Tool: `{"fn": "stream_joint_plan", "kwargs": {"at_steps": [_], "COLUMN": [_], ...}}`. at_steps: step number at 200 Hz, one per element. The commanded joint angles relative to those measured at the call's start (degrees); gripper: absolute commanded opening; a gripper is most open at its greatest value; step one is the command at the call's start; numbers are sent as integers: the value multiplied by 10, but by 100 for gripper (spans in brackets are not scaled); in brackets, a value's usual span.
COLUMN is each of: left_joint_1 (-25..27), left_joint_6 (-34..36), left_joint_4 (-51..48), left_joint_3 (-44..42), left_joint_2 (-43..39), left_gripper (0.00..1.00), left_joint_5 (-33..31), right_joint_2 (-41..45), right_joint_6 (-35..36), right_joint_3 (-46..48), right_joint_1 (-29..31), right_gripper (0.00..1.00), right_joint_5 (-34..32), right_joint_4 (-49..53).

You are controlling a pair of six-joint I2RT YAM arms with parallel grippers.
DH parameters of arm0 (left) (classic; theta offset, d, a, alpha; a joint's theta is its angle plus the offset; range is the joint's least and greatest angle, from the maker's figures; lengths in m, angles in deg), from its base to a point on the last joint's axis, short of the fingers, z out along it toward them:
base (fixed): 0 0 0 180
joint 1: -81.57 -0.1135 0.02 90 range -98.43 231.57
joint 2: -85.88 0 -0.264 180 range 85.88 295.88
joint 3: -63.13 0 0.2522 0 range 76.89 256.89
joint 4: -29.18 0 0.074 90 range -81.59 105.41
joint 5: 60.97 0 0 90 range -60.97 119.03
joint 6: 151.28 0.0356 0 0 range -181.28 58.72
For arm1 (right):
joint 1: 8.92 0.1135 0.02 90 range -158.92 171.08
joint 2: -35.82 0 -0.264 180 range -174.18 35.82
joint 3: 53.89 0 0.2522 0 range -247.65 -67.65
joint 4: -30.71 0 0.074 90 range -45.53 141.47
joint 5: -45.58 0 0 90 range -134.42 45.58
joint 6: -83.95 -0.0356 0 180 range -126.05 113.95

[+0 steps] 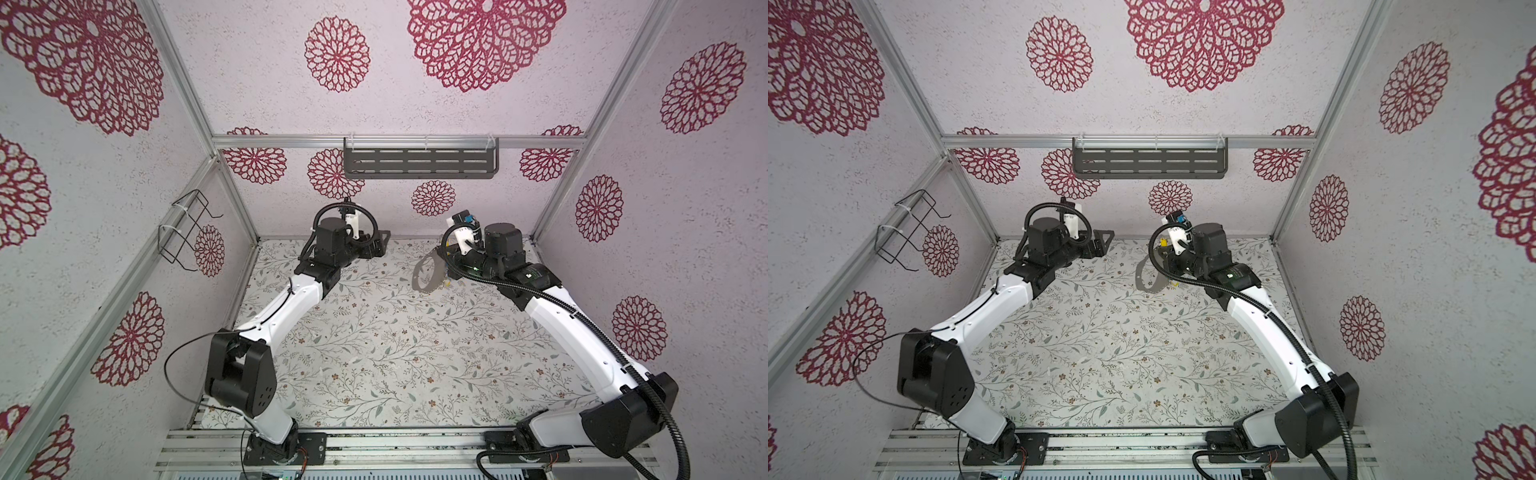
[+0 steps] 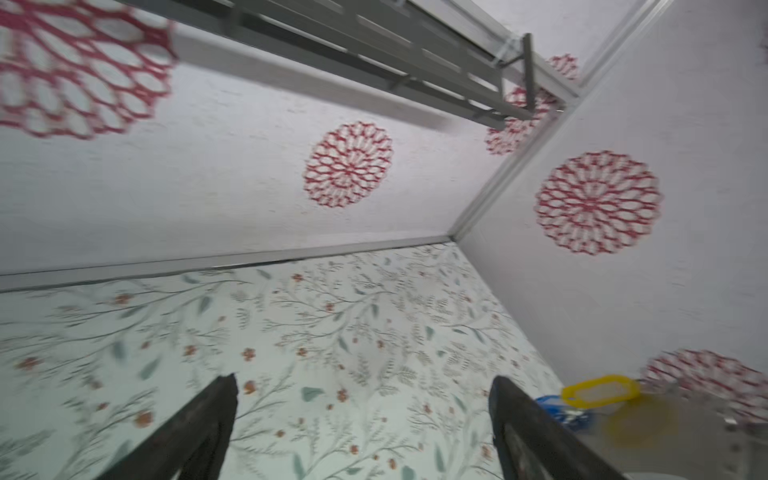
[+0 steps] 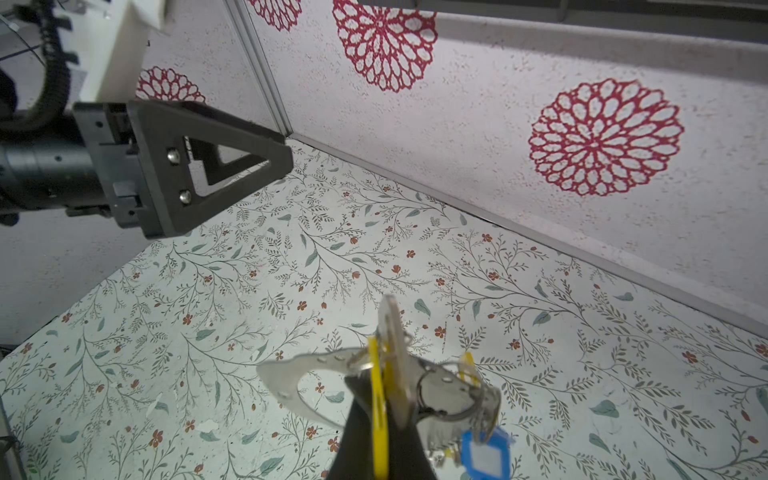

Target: Remove the keys from the keyring

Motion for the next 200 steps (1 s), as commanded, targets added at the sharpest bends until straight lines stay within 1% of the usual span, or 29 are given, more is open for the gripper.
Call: {"fn": "stream_joint_plan", "kwargs": {"at_steps": [1, 9, 21, 31, 40, 49, 60, 68, 78, 84, 99, 105, 113, 118, 119, 124, 129, 135, 146, 153, 164, 186, 193, 200], "left_joint_1": [-1, -3, -4, -5, -10, -12, -21, -25, -24, -24, -25, -24, -20, -18, -18, -15, -12, -8, -1, 3, 8, 24, 30, 36], "left_joint_6": [59, 72, 78, 47, 27, 12, 20, 45, 68, 52, 9, -7, -31, -46, -47, -56, -64, -70, -78, -82, -92, -113, -115, -114], "left_joint_4": [136, 164, 173, 111, 46, 5, -17, -32, -41, -34, -9, 4, 27, 36, 37, 46, 51, 56, 58, 55, 49, 48, 36, 2], "left_joint_3": [-71, -95, -105, -73, -41, -21, -9, -1, 1, 0, 6, 9, 9, 12, 13, 16, 19, 23, 34, 42, 56, 78, 91, 113], "left_joint_2": [-36, -40, -42, -39, -34, -29, -24, -22, -17, -14, 3, 9, 15, 18, 18, 21, 23, 26, 35, 42, 56, 79, 86, 94], "left_gripper": [97, 97, 97, 97, 97, 97, 97, 97, 97, 97, 97, 99, 89, 77, 75, 60, 50, 44, 37, 35, 35, 41, 46, 50], "left_joint_5": [-155, -127, -111, -136, -128, -123, -78, -48, -40, -18, 69, 105, 132, 142, 145, 155, 160, 164, 172, 179, 193, 220, 225, 223], "right_joint_2": [1, -1, -2, -3, -4, -5, -5, -4, -2, 0, 4, 5, 7, 8, 8, 6, 6, 5, 3, 2, 1, 3, 3, 3], "right_joint_6": [11, 10, 9, 6, 4, 2, 0, 4, 7, 9, 16, 19, 19, 19, 19, 19, 18, 17, 17, 17, 17, 16, 16, 16], "right_joint_3": [-3, -1, 2, 3, 4, 6, 8, 12, 17, 20, 24, 24, 24, 23, 22, 20, 18, 15, 12, 10, 7, 6, 5, 4], "right_joint_1": [-4, -4, -5, -6, -8, -8, -8, -9, -9, -9, -9, -9, -10, -11, -11, -12, -14, -15, -16, -17, -18, -19, -20, -20], "right_gripper": [0, 0, 0, 0, 0, 0, 0, 0, 0, 0, 0, 0, 0, 0, 0, 0, 0, 0, 0, 0, 0, 0, 0, 0], "right_joint_5": [29, 36, 47, 58, 69, 78, 85, 94, 96, 97, 100, 101, 102, 105, 107, 110, 113, 118, 122, 124, 128, 130, 130, 130], "right_joint_4": [-40, -40, -42, -43, -43, -43, -46, -50, -55, -57, -57, -56, -56, -54, -54, -50, -46, -42, -36, -33, -29, -26, -25, -23]}}
